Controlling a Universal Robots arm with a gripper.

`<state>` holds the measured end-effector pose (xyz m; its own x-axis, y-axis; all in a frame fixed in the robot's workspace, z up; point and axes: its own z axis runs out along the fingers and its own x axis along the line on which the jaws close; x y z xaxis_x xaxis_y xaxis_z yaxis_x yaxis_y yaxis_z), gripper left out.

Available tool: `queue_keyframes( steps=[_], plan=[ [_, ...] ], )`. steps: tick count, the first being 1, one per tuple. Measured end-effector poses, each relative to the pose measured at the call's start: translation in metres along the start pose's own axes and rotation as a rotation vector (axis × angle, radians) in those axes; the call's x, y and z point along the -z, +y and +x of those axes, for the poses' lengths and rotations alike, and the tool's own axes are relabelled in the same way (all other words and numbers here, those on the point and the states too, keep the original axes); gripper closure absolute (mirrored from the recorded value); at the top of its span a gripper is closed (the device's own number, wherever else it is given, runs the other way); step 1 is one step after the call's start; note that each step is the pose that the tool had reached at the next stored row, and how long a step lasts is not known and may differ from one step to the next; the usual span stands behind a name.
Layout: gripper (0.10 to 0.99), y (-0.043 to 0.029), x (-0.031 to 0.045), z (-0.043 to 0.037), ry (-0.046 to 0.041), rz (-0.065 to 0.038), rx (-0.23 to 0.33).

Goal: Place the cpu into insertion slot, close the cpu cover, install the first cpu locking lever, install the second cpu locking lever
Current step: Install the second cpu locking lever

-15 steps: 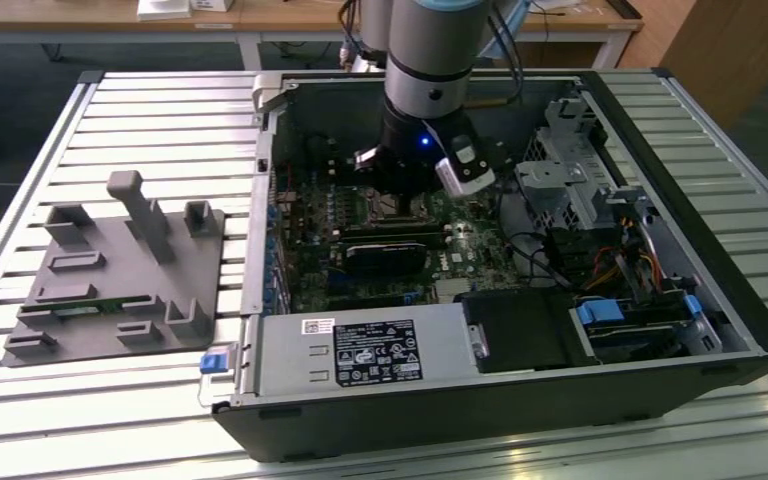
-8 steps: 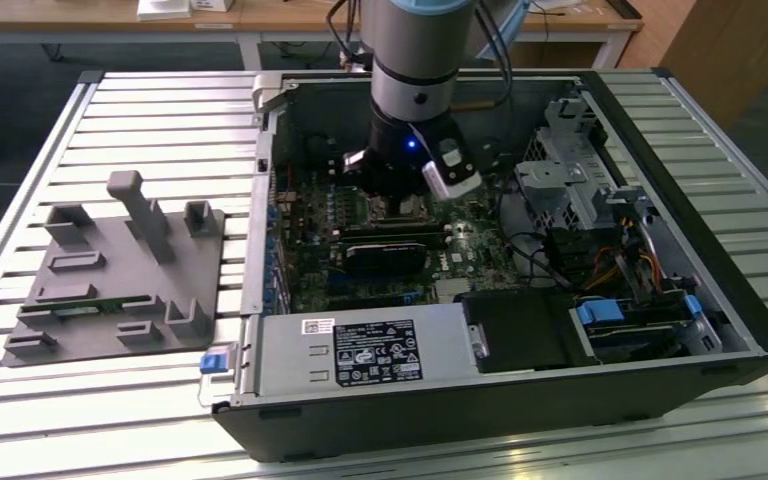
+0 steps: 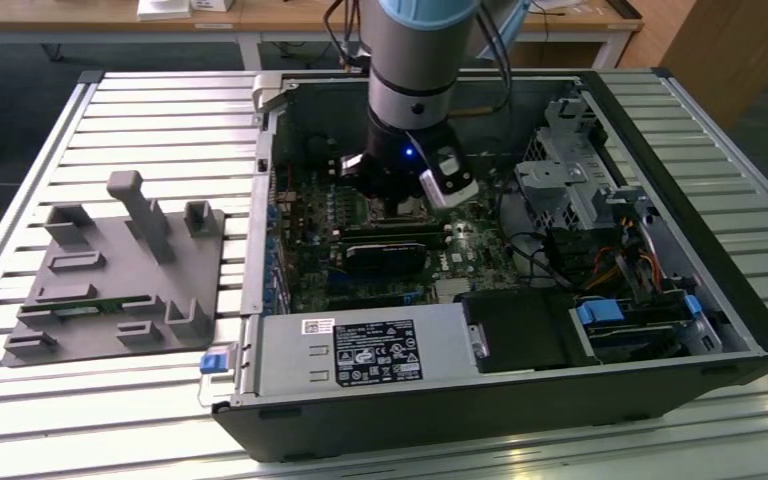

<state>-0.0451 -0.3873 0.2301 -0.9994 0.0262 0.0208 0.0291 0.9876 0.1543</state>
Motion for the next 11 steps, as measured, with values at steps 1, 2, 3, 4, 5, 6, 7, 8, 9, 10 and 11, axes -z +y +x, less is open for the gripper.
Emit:
queue_keyframes(
  steps=[1, 2, 3, 4, 5, 6, 7, 8, 9, 10, 11],
  plan=[
    [0.98, -0.0007, 0.0001, 0.0013, 0.0, -0.001, 0.0],
    [0.98, -0.0014, 0.0001, 0.0031, 0.0001, -0.003, 0.0],
    [0.98, -0.002, 0.0002, 0.0055, 0.0001, -0.003, 0.0],
    [0.98, -0.0027, 0.0001, 0.0075, 0.0001, -0.004, 0.0],
    [0.98, -0.0032, -0.0002, 0.0092, 0.0001, -0.004, 0.0],
    [0.98, -0.0034, -0.001, 0.0103, 0.0, -0.004, 0.0],
    [0.98, -0.0037, -0.0024, 0.0109, 0.0, -0.004, 0.0],
    [0.98, -0.004, -0.0041, 0.011, 0.0002, -0.005, 0.0],
    [0.98, -0.0043, -0.006, 0.0111, 0.0002, -0.005, 0.0],
    [0.98, -0.0046, -0.0078, 0.0111, 0.0002, -0.006, 0.0],
    [0.98, -0.0049, -0.0095, 0.0112, 0.0002, -0.007, 0.0]
  ],
)
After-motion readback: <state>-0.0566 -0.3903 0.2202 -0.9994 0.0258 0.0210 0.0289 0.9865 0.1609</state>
